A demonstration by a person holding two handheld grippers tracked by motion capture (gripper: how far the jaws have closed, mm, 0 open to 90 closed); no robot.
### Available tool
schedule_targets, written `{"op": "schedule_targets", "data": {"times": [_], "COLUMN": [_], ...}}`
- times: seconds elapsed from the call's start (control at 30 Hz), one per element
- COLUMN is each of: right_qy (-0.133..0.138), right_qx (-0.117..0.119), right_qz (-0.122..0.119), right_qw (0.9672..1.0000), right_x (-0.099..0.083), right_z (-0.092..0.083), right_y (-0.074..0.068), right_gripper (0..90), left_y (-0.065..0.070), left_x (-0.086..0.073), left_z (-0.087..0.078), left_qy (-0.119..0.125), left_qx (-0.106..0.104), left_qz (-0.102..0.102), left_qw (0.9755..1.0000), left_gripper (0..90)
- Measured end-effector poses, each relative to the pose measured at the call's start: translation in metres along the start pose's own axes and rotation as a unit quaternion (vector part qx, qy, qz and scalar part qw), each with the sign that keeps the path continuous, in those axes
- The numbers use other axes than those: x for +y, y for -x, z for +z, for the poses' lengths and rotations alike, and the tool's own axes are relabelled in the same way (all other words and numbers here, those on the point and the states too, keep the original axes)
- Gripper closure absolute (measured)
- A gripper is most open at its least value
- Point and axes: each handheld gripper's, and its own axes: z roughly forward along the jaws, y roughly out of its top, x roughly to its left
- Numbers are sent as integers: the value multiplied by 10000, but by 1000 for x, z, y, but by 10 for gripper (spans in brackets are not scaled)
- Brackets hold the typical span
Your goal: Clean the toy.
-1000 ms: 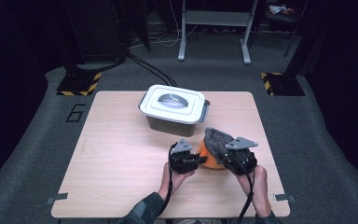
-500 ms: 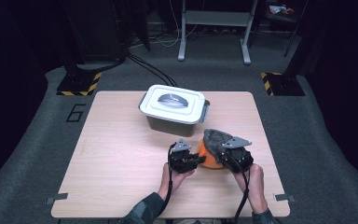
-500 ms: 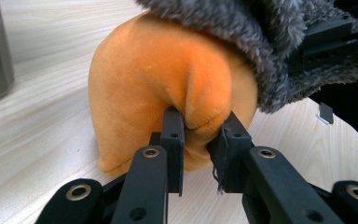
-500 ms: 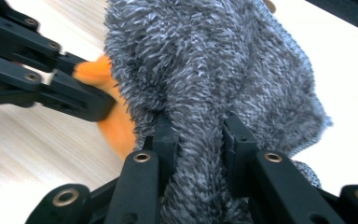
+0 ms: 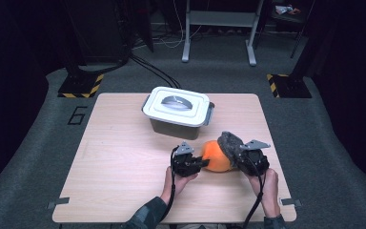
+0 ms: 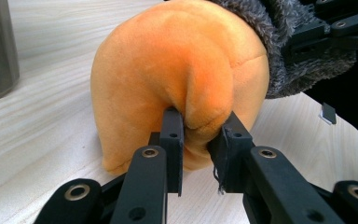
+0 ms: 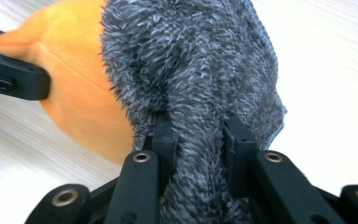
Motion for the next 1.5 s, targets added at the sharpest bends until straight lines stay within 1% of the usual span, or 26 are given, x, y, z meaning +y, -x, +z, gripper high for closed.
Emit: {"op": "schedule_targets", "data": {"times": [0.07, 0.1, 0.23, 0.37, 0.43, 0.47, 0.5, 0.63, 0.67, 0.7, 0.83, 0.87, 0.9, 1.0, 1.03, 1.07, 1.1, 1.13, 1.23, 1.27, 1.3, 1.33, 1.37, 1.4, 1.43, 1.5], "right_qy": [20, -11, -26, -103, -149, -222, -222, -328, -416, -416, -624, -629, -640, -571, -531, -447, -388, -388, -151, -7, -7, 16, 97, 181, 181, 245], "right_qx": [-23, -28, -38, -119, -130, -156, -156, -194, -211, -211, -178, -167, -164, -211, -248, -291, -313, -313, -357, -358, -358, -303, -293, -172, -172, -104], "right_qz": [42, 104, 134, 302, 316, 376, 376, 462, 493, 493, 582, 531, 553, 570, 535, 552, 500, 500, 409, 341, 341, 251, 184, 38, 38, -110], "right_qw": [10000, 9999, 9999, 9994, 9993, 9989, 9989, 9982, 9977, 9977, 9962, 9965, 9963, 9965, 9968, 9970, 9975, 9975, 9984, 9988, 9988, 9992, 9994, 9997, 9997, 9996], "right_x": [-1, -2, -5, -7, -10, -12, -12, -16, -19, -19, -23, -24, -24, -23, -21, -18, -16, -16, -9, -4, -4, -2, 1, 5, 5, 10], "right_z": [1, 3, 5, 9, 12, 16, 16, 26, 33, 33, 45, 47, 48, 43, 39, 29, 24, 24, 9, -1, -1, -6, -10, -17, -17, -22], "right_y": [1, 5, 9, 14, 17, 19, 19, 25, 27, 27, 29, 31, 31, 32, 32, 30, 29, 29, 25, 19, 19, 16, 12, 4, 4, -5], "right_gripper": [706, 706, 706, 706, 706, 706, 706, 706, 706, 706, 706, 706, 706, 706, 707, 707, 707, 707, 707, 706, 706, 706, 705, 705, 705, 705], "left_y": [0, -1, -1, -3, -3, -3, -4, -4, -4, -4, -4, -4, -4, -5, -5, -5, -6, -6, -5, -5, -5, -5, -5, -4, -4, -3], "left_x": [0, 0, 0, -1, -1, -1, -1, -2, -2, -2, -2, -2, -2, -2, -1, -2, -2, -2, -2, -2, -2, -1, -1, -1, -1, -1], "left_z": [0, 0, 0, 0, 0, 0, 0, 0, 0, 0, 0, 0, 0, -1, -1, -1, -1, -1, -1, -1, -1, -1, -1, -1, -1, -1], "left_qy": [-2, -3, 1, -6, -2, 2, 4, 18, 19, 20, 16, 16, 18, 39, 31, 34, 48, 48, 37, 38, 40, 41, 43, 49, 49, 41], "left_qx": [-2, 17, 19, 30, 41, 44, 43, 37, 43, 45, 43, 46, 49, 84, 107, 94, 99, 99, 103, 103, 108, 111, 117, 106, 106, 105], "left_qz": [-16, 4, -26, -56, -73, -77, -72, -82, -82, -92, -105, -102, -107, -123, -123, -157, -169, -169, -160, -164, -156, -146, -135, -153, -153, -141], "left_qw": [10000, 10000, 10000, 10000, 10000, 10000, 10000, 10000, 10000, 9999, 9999, 9999, 9999, 9999, 9999, 9998, 9998, 9998, 9998, 9998, 9998, 9998, 9998, 9998, 9998, 9998], "left_gripper": [755, 755, 755, 755, 754, 754, 754, 753, 753, 753, 753, 753, 753, 752, 752, 751, 751, 751, 750, 750, 750, 750, 750, 749, 748, 748]}}
